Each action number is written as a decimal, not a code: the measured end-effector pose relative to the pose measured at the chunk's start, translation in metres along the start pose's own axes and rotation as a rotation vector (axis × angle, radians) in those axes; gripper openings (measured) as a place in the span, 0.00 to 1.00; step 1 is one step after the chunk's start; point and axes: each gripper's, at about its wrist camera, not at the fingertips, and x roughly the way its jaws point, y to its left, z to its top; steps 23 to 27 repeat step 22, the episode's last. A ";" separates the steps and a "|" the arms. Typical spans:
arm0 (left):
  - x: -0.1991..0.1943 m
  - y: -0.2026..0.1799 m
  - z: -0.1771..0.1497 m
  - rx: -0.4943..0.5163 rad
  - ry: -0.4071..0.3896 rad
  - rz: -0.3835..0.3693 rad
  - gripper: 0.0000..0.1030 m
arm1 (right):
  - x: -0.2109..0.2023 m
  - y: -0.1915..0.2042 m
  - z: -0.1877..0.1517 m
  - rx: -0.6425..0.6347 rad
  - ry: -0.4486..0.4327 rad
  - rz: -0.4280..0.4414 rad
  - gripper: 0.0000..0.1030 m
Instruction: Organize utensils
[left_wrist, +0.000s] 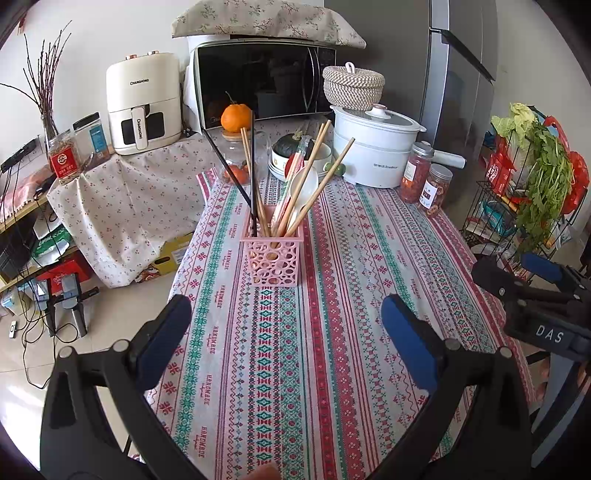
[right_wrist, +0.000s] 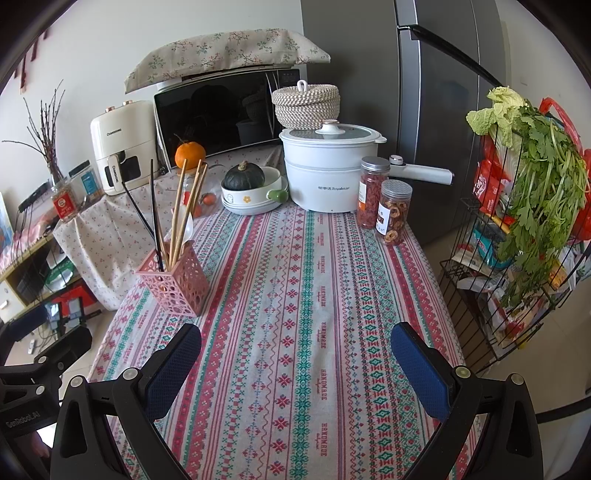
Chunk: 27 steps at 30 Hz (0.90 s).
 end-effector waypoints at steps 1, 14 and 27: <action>0.000 0.000 0.000 0.000 0.000 0.000 0.99 | 0.000 0.000 0.000 0.000 0.000 0.000 1.00; 0.002 -0.002 -0.004 0.006 0.024 -0.011 0.99 | 0.006 -0.003 -0.004 0.026 0.015 -0.019 1.00; 0.021 -0.002 -0.010 0.007 0.051 -0.001 0.99 | 0.021 -0.010 -0.005 0.054 0.059 -0.009 1.00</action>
